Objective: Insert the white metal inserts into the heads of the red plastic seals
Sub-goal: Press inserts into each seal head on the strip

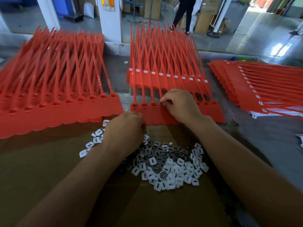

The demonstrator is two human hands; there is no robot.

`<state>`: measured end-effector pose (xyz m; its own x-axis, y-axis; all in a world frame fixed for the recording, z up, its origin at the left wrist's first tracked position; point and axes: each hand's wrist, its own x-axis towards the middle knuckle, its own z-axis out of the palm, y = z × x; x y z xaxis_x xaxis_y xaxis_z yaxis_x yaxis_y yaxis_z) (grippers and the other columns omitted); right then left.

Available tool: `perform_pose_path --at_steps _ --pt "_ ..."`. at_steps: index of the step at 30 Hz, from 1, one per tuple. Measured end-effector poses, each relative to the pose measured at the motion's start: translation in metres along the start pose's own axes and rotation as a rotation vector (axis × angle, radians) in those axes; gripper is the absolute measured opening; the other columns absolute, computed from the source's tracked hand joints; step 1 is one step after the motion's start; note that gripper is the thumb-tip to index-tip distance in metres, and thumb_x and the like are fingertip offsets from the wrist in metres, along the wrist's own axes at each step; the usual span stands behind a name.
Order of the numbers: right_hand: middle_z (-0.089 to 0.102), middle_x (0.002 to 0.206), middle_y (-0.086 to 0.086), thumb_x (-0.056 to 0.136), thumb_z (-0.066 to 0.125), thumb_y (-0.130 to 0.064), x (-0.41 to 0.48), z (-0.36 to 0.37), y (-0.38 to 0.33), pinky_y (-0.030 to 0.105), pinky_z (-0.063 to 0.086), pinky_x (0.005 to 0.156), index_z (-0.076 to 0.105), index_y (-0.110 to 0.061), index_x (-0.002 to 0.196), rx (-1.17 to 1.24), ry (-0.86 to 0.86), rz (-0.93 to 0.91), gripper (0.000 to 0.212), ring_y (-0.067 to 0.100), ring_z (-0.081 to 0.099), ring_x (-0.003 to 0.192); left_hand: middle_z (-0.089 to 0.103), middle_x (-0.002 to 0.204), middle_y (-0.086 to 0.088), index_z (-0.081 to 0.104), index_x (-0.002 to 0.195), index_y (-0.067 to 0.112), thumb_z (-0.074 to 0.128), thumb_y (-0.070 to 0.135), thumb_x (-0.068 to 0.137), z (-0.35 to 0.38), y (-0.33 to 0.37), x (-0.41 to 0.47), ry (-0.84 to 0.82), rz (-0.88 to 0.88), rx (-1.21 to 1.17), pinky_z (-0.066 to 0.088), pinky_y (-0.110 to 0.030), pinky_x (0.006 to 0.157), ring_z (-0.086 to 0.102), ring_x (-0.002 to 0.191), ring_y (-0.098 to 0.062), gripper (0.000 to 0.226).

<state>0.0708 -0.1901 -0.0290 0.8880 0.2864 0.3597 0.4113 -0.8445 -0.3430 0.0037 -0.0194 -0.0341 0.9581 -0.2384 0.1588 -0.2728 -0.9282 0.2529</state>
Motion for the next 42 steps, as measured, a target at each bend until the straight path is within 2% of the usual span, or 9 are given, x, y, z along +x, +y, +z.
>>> perform_pose_path --at_steps 11,16,19,22,25,27,31,34,42 --pt "0.064 0.1 0.013 0.087 0.055 0.002 -0.008 -0.002 0.007 0.029 0.043 0.085 0.07 -0.002 0.103 -0.04 -0.108 -0.107 0.022 0.025 0.057 0.096 0.061 0.118 0.006 0.065 0.106 0.019 0.043 0.011 0.088 0.0 0.001 0.0 0.002 0.0 0.006 0.048 -0.03 0.082 0.057 0.106 -0.015 0.029" --pt "0.069 0.085 -0.001 0.078 0.069 -0.006 0.006 -0.004 0.003 0.004 0.037 0.062 0.075 -0.012 0.085 0.128 -0.108 0.202 0.011 0.001 0.053 0.072 0.062 0.117 0.004 0.064 0.106 0.017 0.044 0.009 0.088 0.001 0.001 0.0 0.0 -0.004 0.006 0.049 -0.032 0.083 0.057 0.104 -0.016 0.029" --pt "0.064 0.072 -0.011 0.071 0.074 -0.005 0.016 -0.007 0.001 0.011 0.037 0.06 0.065 -0.025 0.059 0.31 -0.152 0.445 0.025 -0.003 0.049 0.068 0.062 0.116 0.005 0.065 0.104 0.018 0.043 0.011 0.089 0.0 0.001 0.0 0.0 0.008 0.005 0.049 -0.03 0.08 0.058 0.102 -0.016 0.028" --pt "0.063 0.073 -0.009 0.07 0.075 -0.004 0.022 -0.009 -0.001 0.016 0.037 0.065 0.062 -0.026 0.058 0.353 -0.201 0.523 0.028 0.001 0.048 0.073 0.062 0.116 0.005 0.065 0.104 0.017 0.043 0.011 0.089 0.0 0.001 0.0 0.0 0.006 0.004 0.049 -0.03 0.079 0.058 0.101 -0.016 0.028" --pt "0.064 0.08 -0.006 0.075 0.072 -0.006 0.017 -0.013 -0.007 0.019 0.043 0.076 0.067 -0.021 0.072 0.309 -0.153 0.447 0.016 0.005 0.055 0.08 0.062 0.116 0.005 0.065 0.105 0.018 0.043 0.011 0.089 0.001 0.0 0.001 0.009 0.004 0.001 0.048 -0.029 0.08 0.058 0.102 -0.016 0.028" --pt "0.06 0.072 -0.015 0.076 0.072 -0.009 0.003 -0.022 -0.013 0.011 0.042 0.066 0.065 -0.026 0.072 0.294 -0.183 0.308 0.019 -0.003 0.056 0.068 0.062 0.115 0.005 0.065 0.105 0.018 0.044 0.011 0.088 0.002 -0.001 0.001 0.01 0.001 -0.001 0.048 -0.029 0.079 0.058 0.101 -0.015 0.028" --pt "0.062 0.074 -0.02 0.075 0.074 -0.02 -0.034 -0.039 -0.031 0.002 0.043 0.063 0.064 -0.034 0.074 0.232 -0.572 0.101 0.017 -0.012 0.057 0.072 0.061 0.117 0.005 0.065 0.104 0.018 0.042 0.008 0.086 0.002 0.0 0.002 -0.003 -0.013 0.0 0.047 -0.03 0.08 0.057 0.102 -0.016 0.03" --pt "0.059 0.072 -0.022 0.076 0.074 -0.022 -0.048 -0.043 -0.037 -0.004 0.038 0.067 0.067 -0.028 0.081 0.176 -0.674 0.065 0.01 -0.015 0.055 0.073 0.061 0.117 0.007 0.065 0.105 0.018 0.043 0.008 0.086 0.002 0.001 0.002 0.007 -0.012 0.011 0.045 -0.028 0.078 0.057 0.102 -0.015 0.031" --pt "0.055 0.075 -0.019 0.083 0.067 -0.019 -0.052 -0.041 -0.04 0.013 0.044 0.069 0.066 -0.02 0.088 0.077 -0.67 -0.006 0.005 -0.002 0.053 0.076 0.061 0.117 0.006 0.066 0.106 0.017 0.043 0.007 0.086 0.001 0.002 0.001 0.004 -0.011 0.001 0.045 -0.03 0.083 0.056 0.105 -0.015 0.032"
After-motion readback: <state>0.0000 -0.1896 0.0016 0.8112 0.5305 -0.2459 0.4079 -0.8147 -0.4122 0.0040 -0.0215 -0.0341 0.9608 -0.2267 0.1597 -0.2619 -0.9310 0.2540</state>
